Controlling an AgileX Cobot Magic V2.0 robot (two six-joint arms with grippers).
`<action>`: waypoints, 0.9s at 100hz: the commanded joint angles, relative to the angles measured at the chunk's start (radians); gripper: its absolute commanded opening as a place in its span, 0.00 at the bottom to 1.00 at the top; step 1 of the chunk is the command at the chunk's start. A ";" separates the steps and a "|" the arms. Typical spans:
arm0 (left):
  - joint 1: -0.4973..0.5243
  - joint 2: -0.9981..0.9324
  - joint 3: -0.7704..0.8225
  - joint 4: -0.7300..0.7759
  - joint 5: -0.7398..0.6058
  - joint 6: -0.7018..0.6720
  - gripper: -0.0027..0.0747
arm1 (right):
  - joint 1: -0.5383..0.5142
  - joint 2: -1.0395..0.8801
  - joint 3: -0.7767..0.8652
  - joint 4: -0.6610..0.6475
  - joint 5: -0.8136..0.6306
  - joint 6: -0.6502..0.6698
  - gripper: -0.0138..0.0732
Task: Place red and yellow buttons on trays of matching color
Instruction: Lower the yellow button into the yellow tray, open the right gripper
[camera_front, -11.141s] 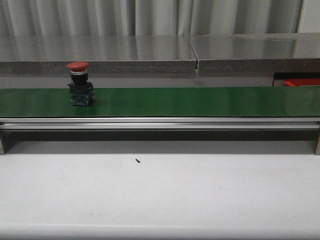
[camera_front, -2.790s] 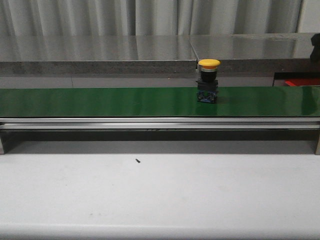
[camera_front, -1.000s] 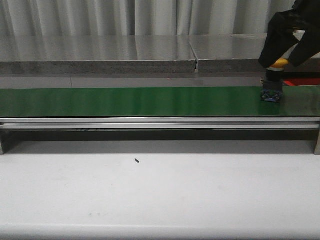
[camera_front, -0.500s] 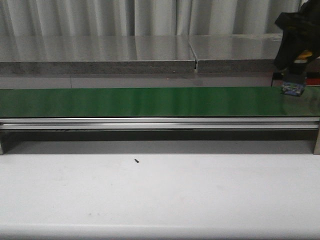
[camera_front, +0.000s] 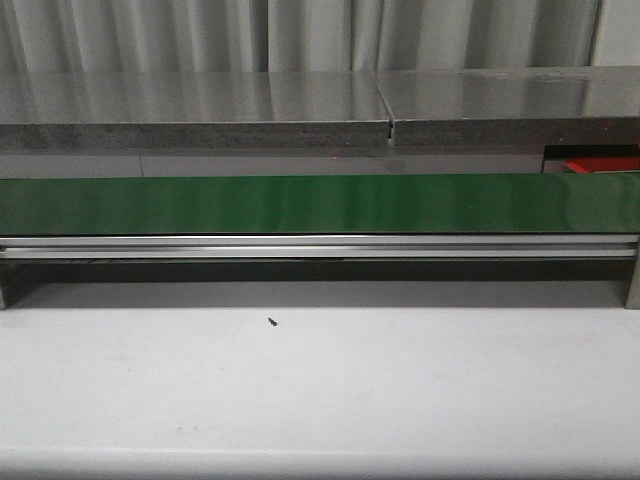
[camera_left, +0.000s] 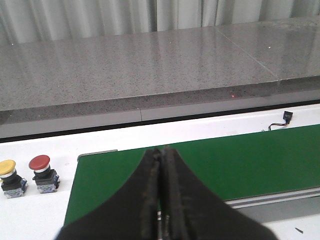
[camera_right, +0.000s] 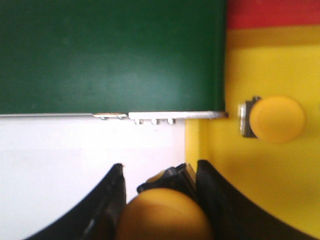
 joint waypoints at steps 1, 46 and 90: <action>-0.008 0.003 -0.025 -0.015 -0.072 -0.001 0.01 | -0.040 -0.065 0.064 0.016 -0.107 0.037 0.46; -0.008 0.003 -0.025 -0.015 -0.072 -0.001 0.01 | -0.133 -0.061 0.279 0.016 -0.431 0.102 0.46; -0.008 0.005 -0.025 -0.015 -0.072 -0.001 0.01 | -0.133 0.058 0.281 0.026 -0.450 0.102 0.47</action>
